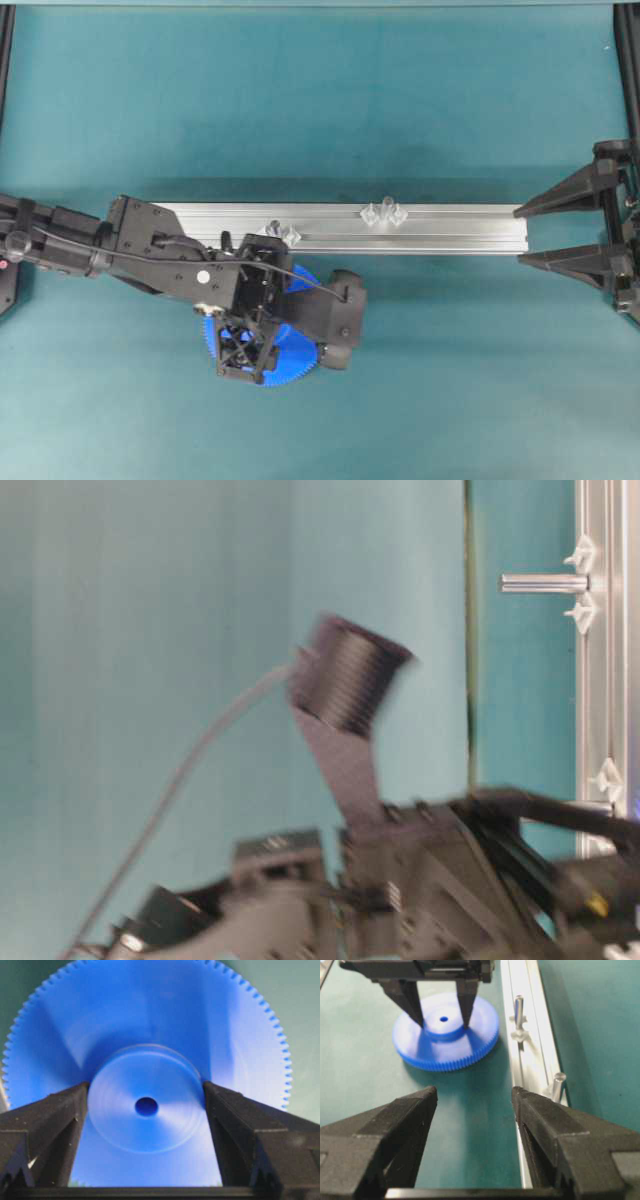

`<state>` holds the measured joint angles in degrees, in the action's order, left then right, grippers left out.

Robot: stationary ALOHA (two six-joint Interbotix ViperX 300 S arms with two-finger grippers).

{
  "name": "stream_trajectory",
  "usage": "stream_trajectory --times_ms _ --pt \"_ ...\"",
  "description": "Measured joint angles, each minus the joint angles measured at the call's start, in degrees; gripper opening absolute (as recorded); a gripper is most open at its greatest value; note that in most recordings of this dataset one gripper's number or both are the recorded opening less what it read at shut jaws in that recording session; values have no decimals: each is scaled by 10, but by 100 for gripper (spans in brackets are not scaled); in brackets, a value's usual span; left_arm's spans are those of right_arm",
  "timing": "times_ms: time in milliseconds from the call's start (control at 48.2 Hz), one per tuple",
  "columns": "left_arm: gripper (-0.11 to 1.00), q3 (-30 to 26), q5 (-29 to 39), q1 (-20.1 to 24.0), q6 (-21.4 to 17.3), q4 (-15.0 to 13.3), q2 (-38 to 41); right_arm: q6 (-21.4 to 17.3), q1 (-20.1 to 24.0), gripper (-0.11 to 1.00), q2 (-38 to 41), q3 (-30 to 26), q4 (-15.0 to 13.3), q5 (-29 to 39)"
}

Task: Insert the large gear onto the shaft.
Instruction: 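Lift the blue gear and carry it over the rail's right shaft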

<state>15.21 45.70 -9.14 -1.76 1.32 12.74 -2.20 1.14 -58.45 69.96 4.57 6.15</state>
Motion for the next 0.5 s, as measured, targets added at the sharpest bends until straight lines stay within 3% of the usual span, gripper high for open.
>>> stream_trajectory --times_ms 373,498 --pt "79 -62 10 5 -4 6 -13 0 -1 70 0 0 0 0" --pt "79 -81 22 18 -32 7 -22 0 0 70 0 0 0 0"
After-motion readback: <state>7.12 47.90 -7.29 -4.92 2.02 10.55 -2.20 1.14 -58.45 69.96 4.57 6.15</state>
